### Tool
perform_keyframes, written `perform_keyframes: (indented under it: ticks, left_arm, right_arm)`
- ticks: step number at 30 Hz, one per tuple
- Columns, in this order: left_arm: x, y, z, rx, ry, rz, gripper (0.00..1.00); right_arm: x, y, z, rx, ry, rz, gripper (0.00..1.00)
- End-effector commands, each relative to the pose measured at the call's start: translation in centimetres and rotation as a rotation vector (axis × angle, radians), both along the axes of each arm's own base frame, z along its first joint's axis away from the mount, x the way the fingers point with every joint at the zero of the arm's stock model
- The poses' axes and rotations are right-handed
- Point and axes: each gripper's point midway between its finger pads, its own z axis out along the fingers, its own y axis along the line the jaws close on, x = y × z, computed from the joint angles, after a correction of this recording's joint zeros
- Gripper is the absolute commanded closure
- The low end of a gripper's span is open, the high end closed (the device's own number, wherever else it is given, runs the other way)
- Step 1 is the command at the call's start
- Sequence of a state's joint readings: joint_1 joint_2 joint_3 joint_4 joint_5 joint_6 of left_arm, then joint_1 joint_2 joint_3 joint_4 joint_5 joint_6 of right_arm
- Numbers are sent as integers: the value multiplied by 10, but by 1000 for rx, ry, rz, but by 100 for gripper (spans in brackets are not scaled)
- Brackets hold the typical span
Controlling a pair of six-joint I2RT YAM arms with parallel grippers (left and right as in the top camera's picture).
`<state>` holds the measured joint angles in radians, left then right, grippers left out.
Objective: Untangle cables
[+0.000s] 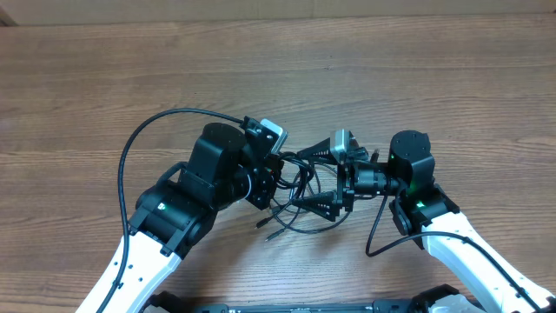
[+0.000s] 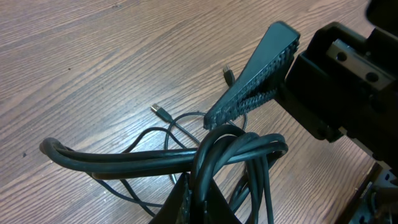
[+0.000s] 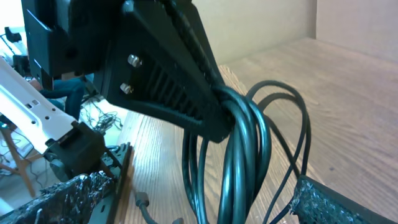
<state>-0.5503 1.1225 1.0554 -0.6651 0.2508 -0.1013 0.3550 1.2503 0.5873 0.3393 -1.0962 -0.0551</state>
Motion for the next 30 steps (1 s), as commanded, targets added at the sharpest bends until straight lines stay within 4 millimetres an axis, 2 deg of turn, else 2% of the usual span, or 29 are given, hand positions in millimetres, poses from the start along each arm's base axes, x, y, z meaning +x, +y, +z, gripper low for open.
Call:
perform_keyframes:
  ticks: [1,6,8,9,11,12,15,17,25,29,30]
  left_arm:
    - [0,-1,3,-5,-3,-6,96]
    - [-14,-6,-3,36,-14,-138,96]
    - [-18,-6,-5,45,-17,-167,96]
    - [-18,-6,-5,46,-17,-169,96]
    - [-18,-7,-5,45,-17,-169,96]
    - [-18,-7,-5,45,-17,-169,96]
    - [-17,-7,-4,43,-21,-169,96]
    - [-17,-7,-4,43,-20,-169,96]
    - [-17,-7,-4,43,-21,-169,96]
    - [-17,-7,-4,43,-21,-169,96]
    - [-17,-7,-4,43,-21,-168,96]
  right_arm:
    - [-5,1,3,4,14,27,0]
    - [-4,1,1,-1,15,24,2]
    - [0,1,0,-7,11,-2,24]
    - [2,1,0,-10,10,-12,49]
    - [3,0,-1,-11,10,-16,68]
    - [3,0,-1,-11,10,-17,76]
    - [3,0,-1,-11,10,-17,82]
    - [3,0,-1,-11,8,-18,93]
    - [9,-1,-2,-21,6,-53,96]
    - [9,-1,-2,-21,6,-53,76]
    - [9,-1,-2,-21,6,-54,62]
